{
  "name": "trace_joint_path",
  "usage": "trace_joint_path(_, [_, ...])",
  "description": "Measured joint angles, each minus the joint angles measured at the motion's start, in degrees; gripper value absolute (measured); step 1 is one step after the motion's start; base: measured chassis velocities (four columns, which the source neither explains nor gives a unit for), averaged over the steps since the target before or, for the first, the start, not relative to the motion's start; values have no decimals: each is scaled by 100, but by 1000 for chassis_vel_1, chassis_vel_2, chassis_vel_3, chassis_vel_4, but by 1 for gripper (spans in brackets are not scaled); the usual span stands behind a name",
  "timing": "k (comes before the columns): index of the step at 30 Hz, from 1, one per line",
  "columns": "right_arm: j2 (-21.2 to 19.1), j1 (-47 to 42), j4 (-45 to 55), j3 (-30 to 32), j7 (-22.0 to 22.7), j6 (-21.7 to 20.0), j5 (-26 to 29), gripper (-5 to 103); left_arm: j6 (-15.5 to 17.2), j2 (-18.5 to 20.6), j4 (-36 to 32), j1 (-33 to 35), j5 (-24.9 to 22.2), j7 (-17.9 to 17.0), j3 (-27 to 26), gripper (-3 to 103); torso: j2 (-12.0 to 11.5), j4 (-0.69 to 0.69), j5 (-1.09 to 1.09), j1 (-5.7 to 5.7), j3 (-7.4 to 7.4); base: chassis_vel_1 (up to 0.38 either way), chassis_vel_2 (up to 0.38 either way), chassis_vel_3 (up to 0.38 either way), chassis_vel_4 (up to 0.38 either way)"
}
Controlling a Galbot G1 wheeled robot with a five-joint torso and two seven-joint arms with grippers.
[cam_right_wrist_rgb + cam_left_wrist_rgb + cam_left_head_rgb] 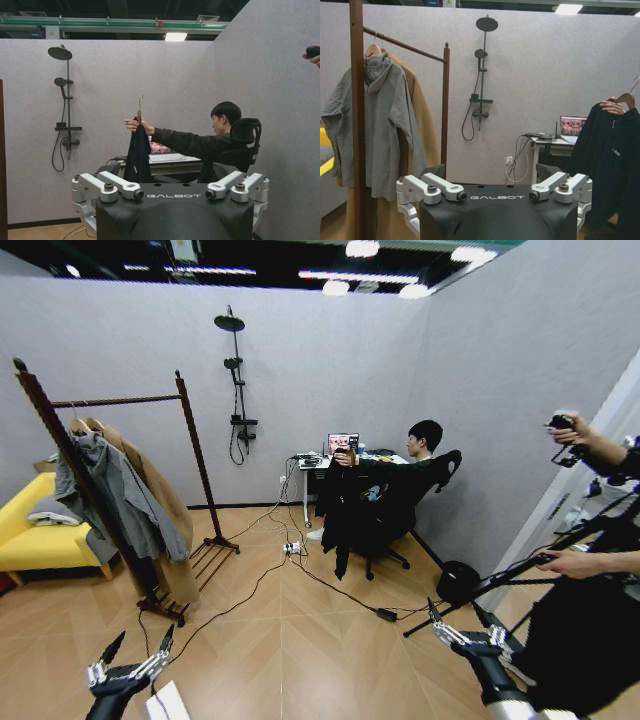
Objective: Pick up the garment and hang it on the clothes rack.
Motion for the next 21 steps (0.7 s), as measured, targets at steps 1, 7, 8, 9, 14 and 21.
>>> trace_joint_path(1, [0, 19, 0, 0, 4, -29, 0, 100, 0, 0, 0, 0, 0, 0, 0, 100, 0, 0, 0, 0, 0, 0, 0, 0, 0])
trace_joint_path(7, [-19, 548, 93, 61, 271, -744, 7, 100, 0, 0, 0, 0, 0, 0, 0, 100, 0, 0, 0, 0, 0, 0, 0, 0, 0])
trace_joint_path(8, [-19, 548, 93, 61, 271, -744, 7, 100, 0, 0, 0, 0, 0, 0, 0, 100, 0, 0, 0, 0, 0, 0, 0, 0, 0])
trace_joint_path(9, [-29, 781, 138, 92, 388, -1060, 14, 100, 0, 0, 0, 0, 0, 0, 0, 100, 0, 0, 0, 0, 0, 0, 0, 0, 0])
trace_joint_path(14, [-50, 1275, 229, 153, 641, -1724, 27, 100, 0, 0, 0, 0, 0, 0, 0, 100, 0, 0, 0, 0, 0, 0, 0, 0, 0])
trace_joint_path(21, [-87, 2167, 397, 262, 1091, -2915, 47, 100, 0, 0, -1, 0, 0, 0, 0, 100, 0, 0, 0, -1, 0, 0, 0, 0, 0])
